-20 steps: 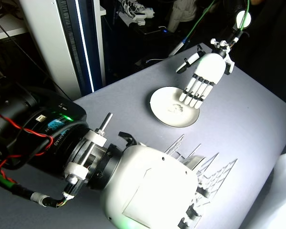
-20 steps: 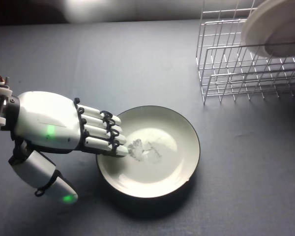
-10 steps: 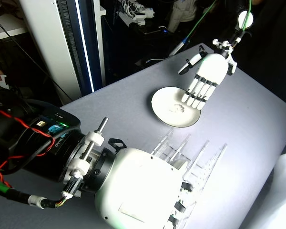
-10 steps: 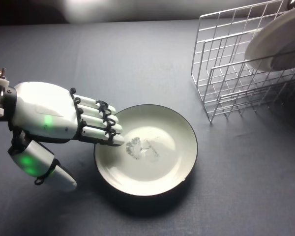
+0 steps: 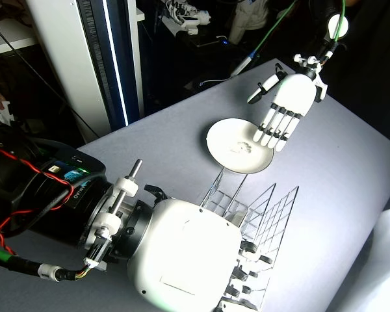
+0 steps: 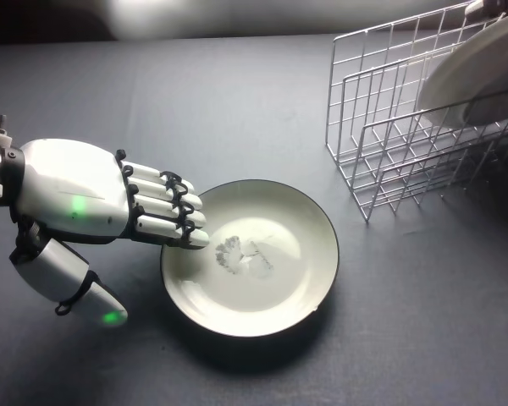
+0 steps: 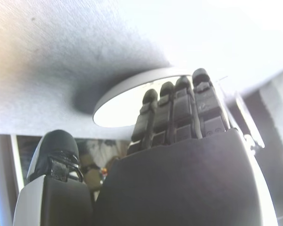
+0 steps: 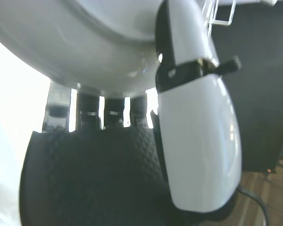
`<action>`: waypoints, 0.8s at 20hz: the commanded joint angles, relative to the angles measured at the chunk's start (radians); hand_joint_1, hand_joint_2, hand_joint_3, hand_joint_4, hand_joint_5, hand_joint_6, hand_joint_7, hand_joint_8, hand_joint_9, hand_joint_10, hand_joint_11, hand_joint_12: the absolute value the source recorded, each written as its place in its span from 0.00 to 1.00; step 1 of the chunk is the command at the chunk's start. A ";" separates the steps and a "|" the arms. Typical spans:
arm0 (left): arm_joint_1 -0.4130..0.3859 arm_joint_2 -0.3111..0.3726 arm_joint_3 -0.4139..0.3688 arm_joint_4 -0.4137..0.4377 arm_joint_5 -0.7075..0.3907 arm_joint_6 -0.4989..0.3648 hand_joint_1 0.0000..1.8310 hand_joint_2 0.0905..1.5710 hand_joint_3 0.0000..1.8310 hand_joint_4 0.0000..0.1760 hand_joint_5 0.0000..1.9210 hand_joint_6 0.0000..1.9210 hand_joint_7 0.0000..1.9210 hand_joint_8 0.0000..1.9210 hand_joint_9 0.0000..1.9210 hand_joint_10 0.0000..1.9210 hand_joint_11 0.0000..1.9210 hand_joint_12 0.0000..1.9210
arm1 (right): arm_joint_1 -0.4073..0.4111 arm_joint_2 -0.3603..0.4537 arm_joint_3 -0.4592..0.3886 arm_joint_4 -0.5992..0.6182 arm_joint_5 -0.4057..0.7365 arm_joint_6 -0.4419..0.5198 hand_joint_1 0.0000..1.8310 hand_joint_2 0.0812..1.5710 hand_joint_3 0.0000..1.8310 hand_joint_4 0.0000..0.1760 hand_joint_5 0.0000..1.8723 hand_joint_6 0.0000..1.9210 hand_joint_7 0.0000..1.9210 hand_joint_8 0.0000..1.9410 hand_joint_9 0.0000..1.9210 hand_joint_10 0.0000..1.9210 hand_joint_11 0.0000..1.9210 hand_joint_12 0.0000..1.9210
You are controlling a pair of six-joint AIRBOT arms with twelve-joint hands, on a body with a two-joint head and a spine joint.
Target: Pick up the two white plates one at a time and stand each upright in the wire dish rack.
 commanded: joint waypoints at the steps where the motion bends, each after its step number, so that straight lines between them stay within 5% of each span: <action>1: 0.001 0.001 0.008 -0.050 -0.012 -0.002 0.00 0.72 0.00 0.00 0.00 0.00 0.00 0.00 0.00 0.00 0.00 0.00 | 0.019 0.000 0.004 0.012 0.094 -0.011 0.63 0.62 0.00 0.00 0.26 0.00 0.26 0.00 0.23 0.00 0.00 0.53; 4: 0.006 0.001 0.010 -0.050 -0.012 -0.002 0.00 0.72 0.00 0.00 0.00 0.00 0.00 0.00 0.00 0.00 0.00 0.00 | 0.057 0.000 -0.002 -0.029 0.099 -0.011 0.60 0.62 0.00 0.00 0.22 0.00 0.21 0.00 0.19 0.00 0.00 0.47; 5: 0.008 0.001 0.011 -0.050 -0.011 -0.002 0.00 0.72 0.00 0.00 0.00 0.00 0.00 0.00 0.00 0.00 0.00 0.00 | 0.070 0.000 -0.007 -0.050 0.099 -0.011 0.58 0.57 0.00 0.00 0.11 0.00 0.11 0.00 0.09 0.00 0.00 0.28; 6: 0.013 0.001 0.011 -0.050 -0.010 -0.002 0.00 0.72 0.00 0.00 0.00 0.00 0.00 0.00 0.00 0.00 0.00 0.00 | 0.087 0.002 -0.018 -0.069 0.099 -0.011 0.58 0.56 0.00 0.00 0.09 0.00 0.07 0.00 0.06 0.00 0.00 0.20; 10: 0.027 0.001 0.012 -0.050 -0.009 -0.001 0.00 0.73 0.00 0.00 0.00 0.00 0.00 0.00 0.00 0.00 0.00 0.00 | 0.152 0.015 -0.072 -0.107 0.052 -0.008 0.48 0.50 0.00 0.00 0.00 0.00 0.00 0.00 0.00 0.00 0.00 0.01; 16: 0.036 0.001 0.013 -0.050 -0.008 -0.001 0.00 0.72 0.00 0.00 0.00 0.00 0.00 0.00 0.00 0.00 0.00 0.00 | 0.189 0.021 -0.120 -0.141 0.048 -0.008 0.49 0.50 0.00 0.00 0.00 0.00 0.00 0.00 0.00 0.00 0.00 0.00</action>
